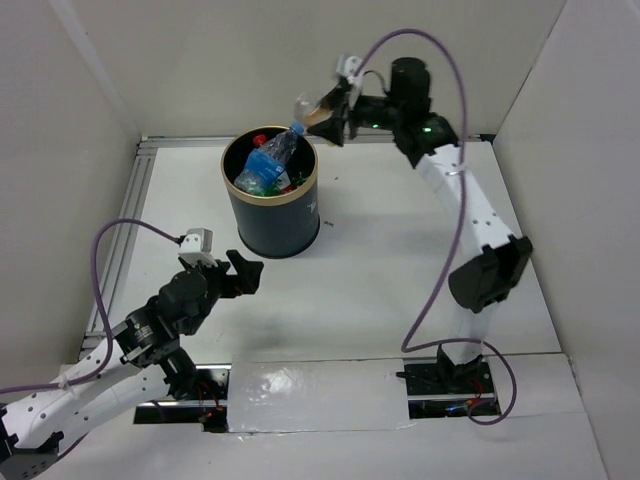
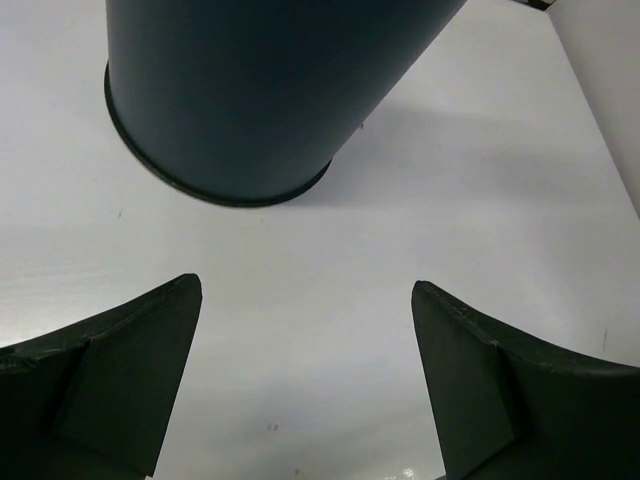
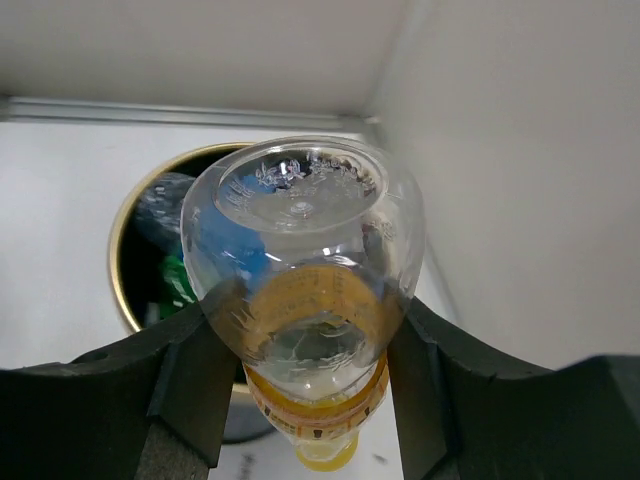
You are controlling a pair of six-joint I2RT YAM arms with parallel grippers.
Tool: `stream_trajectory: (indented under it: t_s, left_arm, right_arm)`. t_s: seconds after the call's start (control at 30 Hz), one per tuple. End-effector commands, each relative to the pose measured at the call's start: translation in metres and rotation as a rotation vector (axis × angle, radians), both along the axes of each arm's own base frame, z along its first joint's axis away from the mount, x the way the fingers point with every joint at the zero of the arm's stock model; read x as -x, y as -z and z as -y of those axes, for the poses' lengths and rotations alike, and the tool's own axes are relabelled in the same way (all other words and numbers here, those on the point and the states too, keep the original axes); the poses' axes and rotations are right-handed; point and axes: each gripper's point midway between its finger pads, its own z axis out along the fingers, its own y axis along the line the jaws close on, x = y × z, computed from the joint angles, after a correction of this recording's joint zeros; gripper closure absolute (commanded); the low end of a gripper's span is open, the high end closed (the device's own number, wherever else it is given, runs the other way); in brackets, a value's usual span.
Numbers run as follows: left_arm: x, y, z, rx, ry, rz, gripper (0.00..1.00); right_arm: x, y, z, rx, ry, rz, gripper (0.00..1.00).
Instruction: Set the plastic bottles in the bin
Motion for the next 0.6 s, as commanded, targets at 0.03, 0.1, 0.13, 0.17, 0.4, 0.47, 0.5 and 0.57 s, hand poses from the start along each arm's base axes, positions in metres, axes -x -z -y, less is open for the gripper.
stream_trajectory:
  t_s: [0.03,0.1,0.13,0.17,0.4,0.47,0.5,0.57]
  left_arm:
    - [0.003,0.012,-0.006,0.050,-0.046,-0.034,0.02]
    - [0.005,0.016,-0.004,0.056,-0.040,-0.039,0.02]
    - [0.007,0.016,-0.006,0.056,-0.040,-0.039,0.02]
    - [0.007,0.016,-0.006,0.056,-0.040,-0.039,0.02]
    - [0.006,0.024,-0.005,0.018,-0.038,-0.061,0.02]
    - [0.005,0.025,-0.002,0.019,-0.030,-0.065,0.00]
    - [0.004,0.025,0.001,0.006,-0.015,-0.057,0.00]
    - [0.000,0.019,0.006,0.011,-0.002,-0.042,0.00]
  right_arm:
    - [0.016,0.044,-0.066,0.004,-0.167,-0.172,0.98]
    - [0.015,0.065,-0.081,0.001,-0.207,-0.242,0.98]
    - [0.013,0.072,-0.089,0.001,-0.216,-0.263,0.97]
    - [0.013,0.075,-0.091,-0.002,-0.228,-0.273,0.97]
    - [0.012,0.103,-0.080,0.059,-0.182,-0.386,0.00]
    - [0.012,0.079,-0.063,0.039,-0.145,-0.373,0.00]
    - [0.012,0.067,-0.057,0.024,-0.126,-0.363,0.00]
    - [0.014,0.032,-0.037,-0.013,-0.067,-0.337,0.00]
